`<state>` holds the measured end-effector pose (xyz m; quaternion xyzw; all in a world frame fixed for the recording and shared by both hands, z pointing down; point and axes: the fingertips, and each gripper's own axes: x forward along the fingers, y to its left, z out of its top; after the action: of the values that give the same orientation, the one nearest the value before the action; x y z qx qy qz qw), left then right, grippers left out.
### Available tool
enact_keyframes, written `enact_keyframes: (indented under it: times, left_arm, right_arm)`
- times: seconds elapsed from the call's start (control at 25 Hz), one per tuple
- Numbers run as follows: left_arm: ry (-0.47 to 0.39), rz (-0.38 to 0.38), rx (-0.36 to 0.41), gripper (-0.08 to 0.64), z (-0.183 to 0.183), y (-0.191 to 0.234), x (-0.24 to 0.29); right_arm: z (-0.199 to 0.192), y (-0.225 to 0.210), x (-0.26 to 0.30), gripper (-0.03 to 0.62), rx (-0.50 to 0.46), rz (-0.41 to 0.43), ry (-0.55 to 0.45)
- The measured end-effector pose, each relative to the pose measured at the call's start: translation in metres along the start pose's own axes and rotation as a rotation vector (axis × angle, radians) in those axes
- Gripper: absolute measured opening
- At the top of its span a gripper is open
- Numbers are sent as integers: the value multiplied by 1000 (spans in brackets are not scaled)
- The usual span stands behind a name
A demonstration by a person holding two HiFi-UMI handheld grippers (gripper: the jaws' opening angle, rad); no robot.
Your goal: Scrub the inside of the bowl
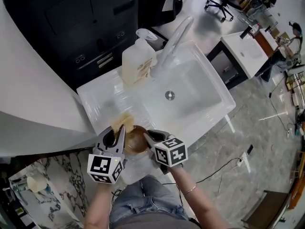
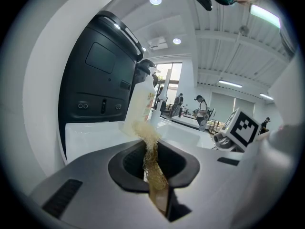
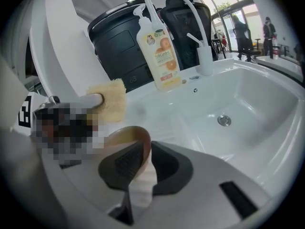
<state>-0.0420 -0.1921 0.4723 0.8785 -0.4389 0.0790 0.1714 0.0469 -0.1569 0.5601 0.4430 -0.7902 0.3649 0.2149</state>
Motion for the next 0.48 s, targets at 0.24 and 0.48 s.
enact_keyframes:
  times: [0.24,0.48]
  left_arm:
    - [-6,21,0,46,1,4,-7]
    - [-15,37,1,47,3,4,-16]
  right_arm:
    - [0,-2,-2,44,-5,-16,-14]
    - [5,1,-6,29,-59,-45,-37]
